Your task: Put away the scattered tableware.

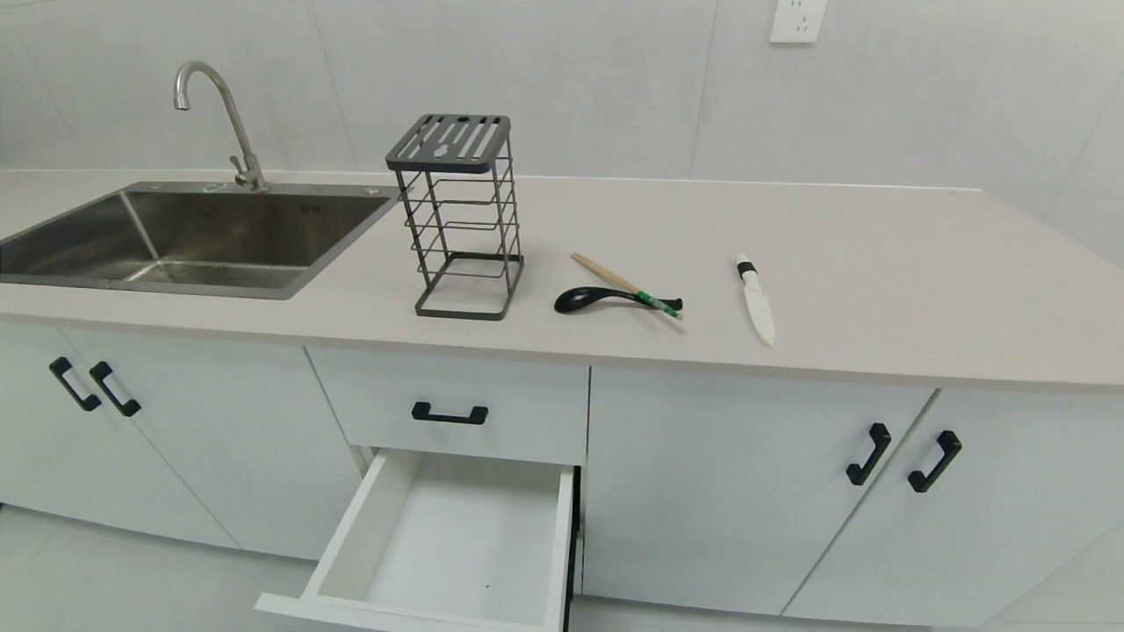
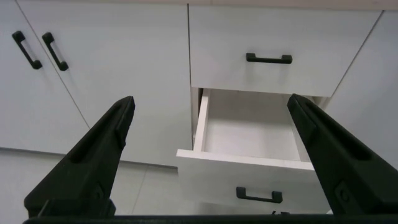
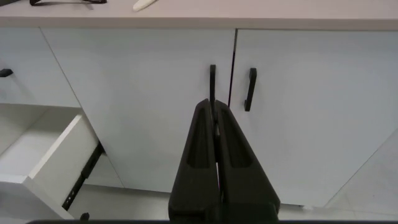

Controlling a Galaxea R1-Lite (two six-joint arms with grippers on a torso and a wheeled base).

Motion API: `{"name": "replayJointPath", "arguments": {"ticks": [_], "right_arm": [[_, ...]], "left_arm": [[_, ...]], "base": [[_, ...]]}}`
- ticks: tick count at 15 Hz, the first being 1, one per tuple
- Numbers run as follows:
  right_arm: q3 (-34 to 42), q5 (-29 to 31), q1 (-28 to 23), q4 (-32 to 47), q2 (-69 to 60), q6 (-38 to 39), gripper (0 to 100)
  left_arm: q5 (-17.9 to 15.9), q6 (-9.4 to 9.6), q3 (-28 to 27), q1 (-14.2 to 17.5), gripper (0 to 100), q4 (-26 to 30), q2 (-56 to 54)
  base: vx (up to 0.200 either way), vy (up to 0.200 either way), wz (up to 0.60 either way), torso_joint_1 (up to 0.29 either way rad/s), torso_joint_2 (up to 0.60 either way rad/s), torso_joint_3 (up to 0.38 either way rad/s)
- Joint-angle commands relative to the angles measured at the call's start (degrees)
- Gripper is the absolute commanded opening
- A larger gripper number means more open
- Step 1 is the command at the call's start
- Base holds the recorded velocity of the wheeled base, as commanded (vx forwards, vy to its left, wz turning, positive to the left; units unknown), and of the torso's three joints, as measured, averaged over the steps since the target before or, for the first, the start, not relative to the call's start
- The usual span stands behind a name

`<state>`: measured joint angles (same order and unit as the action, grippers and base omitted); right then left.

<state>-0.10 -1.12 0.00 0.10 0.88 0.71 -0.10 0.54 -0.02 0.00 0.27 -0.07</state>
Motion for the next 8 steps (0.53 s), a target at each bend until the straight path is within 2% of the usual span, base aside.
{"name": "replayJointPath", "arguments": {"ticks": [1,6,8], "right_arm": [[0.0,0.0,0.1,0.0,0.0,0.0,0],[0.0,0.0,0.1,0.0,0.0,0.1,0],[0.0,0.0,0.1,0.0,0.0,0.0,0]], "left_arm": [[0.0,-0.01,0.0,0.0,100,0.0,0.1],[0.1,-0.01,-0.1,0.0,100,0.0,0.1],[0.0,-0.01,-0.1,0.0,100,0.0,0.1]], "base": [[0.0,0.0,0.0,0.354,-0.48,-0.237],[0.0,0.0,0.0,0.289,-0.51,-0.245],[0.0,0.0,0.0,0.168,-0.32,-0.146]]}}
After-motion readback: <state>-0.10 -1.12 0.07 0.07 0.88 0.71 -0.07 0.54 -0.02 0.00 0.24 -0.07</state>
